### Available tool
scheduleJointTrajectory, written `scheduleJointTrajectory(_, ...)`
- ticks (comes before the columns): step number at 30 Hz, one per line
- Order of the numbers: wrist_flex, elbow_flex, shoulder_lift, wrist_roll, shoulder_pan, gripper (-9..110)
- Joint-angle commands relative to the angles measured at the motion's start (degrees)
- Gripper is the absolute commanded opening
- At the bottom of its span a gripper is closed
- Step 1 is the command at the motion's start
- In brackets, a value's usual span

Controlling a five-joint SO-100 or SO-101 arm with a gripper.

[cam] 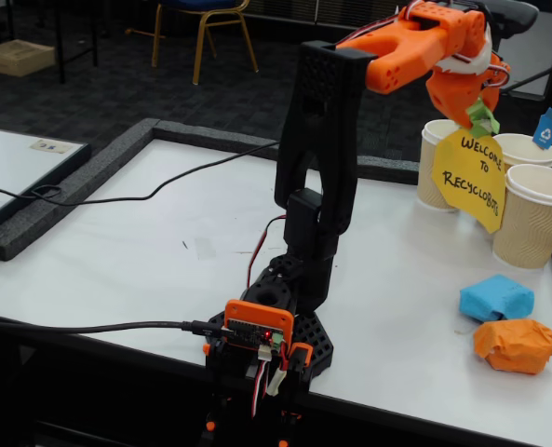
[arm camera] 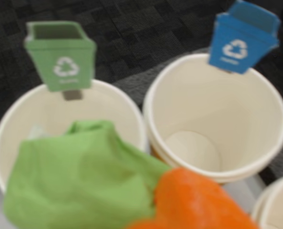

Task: Sort rubbish by color.

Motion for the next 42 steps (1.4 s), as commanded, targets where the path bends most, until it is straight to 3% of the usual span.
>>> scheduleJointTrajectory(1, 0.9, -8.7, 13.6, -1.0, 1.7, 0)
scheduleJointTrajectory(13, 4.9, -12.6, 17.1, -1.0, -1.8, 0)
scheduleJointTrajectory(42, -4.7, -15.8, -0.3, -1.2, -5.7, 1)
